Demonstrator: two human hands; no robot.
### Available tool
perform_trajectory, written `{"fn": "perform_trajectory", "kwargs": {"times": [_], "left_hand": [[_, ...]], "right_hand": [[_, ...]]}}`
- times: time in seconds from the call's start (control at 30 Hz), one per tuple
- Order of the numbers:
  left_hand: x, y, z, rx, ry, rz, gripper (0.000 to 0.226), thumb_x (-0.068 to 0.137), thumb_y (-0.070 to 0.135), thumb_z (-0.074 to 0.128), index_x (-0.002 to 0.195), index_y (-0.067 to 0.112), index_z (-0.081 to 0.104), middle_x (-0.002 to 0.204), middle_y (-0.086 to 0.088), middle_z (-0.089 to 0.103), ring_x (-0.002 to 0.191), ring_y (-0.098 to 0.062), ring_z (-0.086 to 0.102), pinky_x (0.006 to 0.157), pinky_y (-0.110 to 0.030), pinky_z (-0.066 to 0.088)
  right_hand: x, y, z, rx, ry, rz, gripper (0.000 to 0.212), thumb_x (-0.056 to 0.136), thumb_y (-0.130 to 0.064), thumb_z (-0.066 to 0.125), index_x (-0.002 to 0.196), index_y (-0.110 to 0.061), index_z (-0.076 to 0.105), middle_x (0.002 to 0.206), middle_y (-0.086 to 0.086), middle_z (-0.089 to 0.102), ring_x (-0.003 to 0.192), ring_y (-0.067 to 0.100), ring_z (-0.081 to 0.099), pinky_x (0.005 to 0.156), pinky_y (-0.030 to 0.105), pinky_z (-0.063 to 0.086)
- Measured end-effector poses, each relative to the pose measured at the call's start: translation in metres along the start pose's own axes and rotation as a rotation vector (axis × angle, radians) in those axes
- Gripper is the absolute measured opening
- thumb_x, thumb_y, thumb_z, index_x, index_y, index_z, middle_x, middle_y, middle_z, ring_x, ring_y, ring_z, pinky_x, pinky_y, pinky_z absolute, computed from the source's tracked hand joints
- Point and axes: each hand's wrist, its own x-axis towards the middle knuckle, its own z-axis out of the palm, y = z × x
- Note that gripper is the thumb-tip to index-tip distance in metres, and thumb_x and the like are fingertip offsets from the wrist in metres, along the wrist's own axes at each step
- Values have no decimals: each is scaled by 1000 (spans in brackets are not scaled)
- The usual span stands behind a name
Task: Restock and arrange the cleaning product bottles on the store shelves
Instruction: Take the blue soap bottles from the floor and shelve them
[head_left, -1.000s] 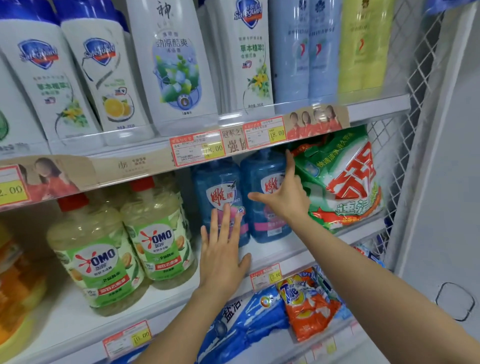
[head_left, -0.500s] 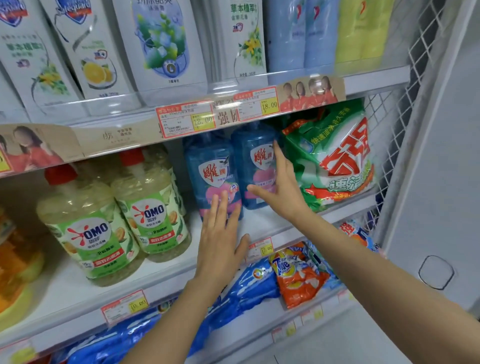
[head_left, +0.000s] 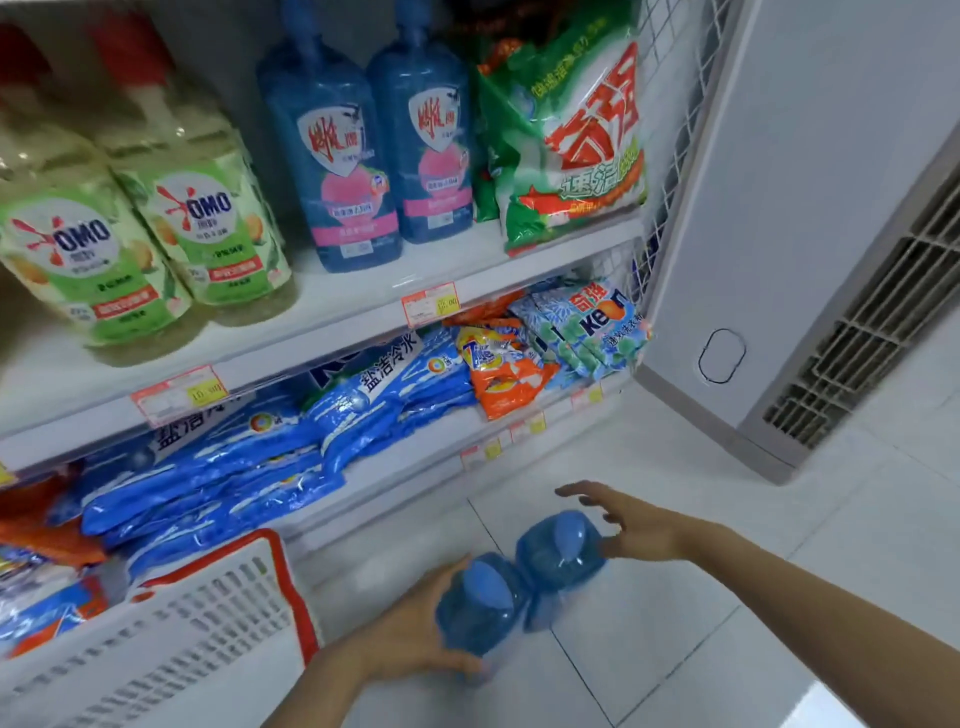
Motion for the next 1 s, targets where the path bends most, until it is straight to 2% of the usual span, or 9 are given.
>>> {"fn": "perform_trajectory", "kwargs": {"times": [0.07,0.17,0.27,0.33,0.43,0.53,0.67,0.87,1.0], "left_hand": [[1,-11,19,23,85,-21,118,40,62,91,135,45,22,147,17,28,135,4,33,110,-10,27],[10,-22,48,45,273,-81,122,46,51,89,147,38,22,150,11,27,138,-6,33,113,-18,30],[19,-25,70,-33,423,-116,117,49,46,92,146,38,28,138,17,30,118,3,48,88,2,36],[21,-20,75,-33,503,-121,107,53,47,90,141,44,31,129,19,32,108,1,53,72,4,40],[23,-14,71,-7,544,-160,87,59,47,86,127,53,34,121,18,42,96,-1,54,58,-1,43],[23,-14,64,0,621,-246,82,50,60,81,123,45,46,113,19,53,93,-1,57,73,-11,46],[14,-6,47,-53,697,-254,76,47,66,74,117,54,47,107,22,61,94,-3,61,82,-27,53],[-21,33,2,-66,813,-158,70,44,63,77,102,74,39,105,25,64,99,-7,62,86,-36,54],[-52,76,-38,-47,954,-125,82,52,58,86,124,55,48,117,21,64,108,-12,62,89,-35,52]], "right_hand": [[1,13,21,-62,-29,-7,97,77,-20,78,153,-33,19,157,-12,17,141,10,28,114,26,34],[10,23,54,-68,126,-51,121,59,-41,93,153,-25,19,153,-11,14,138,11,34,110,12,32],[19,30,83,-2,343,-72,133,46,-60,92,150,-22,19,146,-20,11,133,6,34,101,10,39],[22,29,94,-6,464,-97,131,43,-68,86,148,-23,22,143,-21,10,127,3,37,95,20,48],[26,24,98,-3,556,-105,111,44,-66,83,137,-27,37,132,-18,29,114,5,49,86,19,52],[29,20,97,45,616,-47,102,44,-60,88,130,-28,42,124,-16,40,108,9,55,83,18,54],[22,4,84,81,704,33,95,48,-52,93,125,-29,42,117,-13,49,100,7,56,81,22,52],[2,-49,40,97,780,-43,91,45,-66,85,122,-35,47,116,-13,60,99,10,61,80,30,57],[-26,-113,-6,88,866,-171,92,42,-71,82,120,-33,52,112,-11,63,99,14,62,81,36,55]]}}
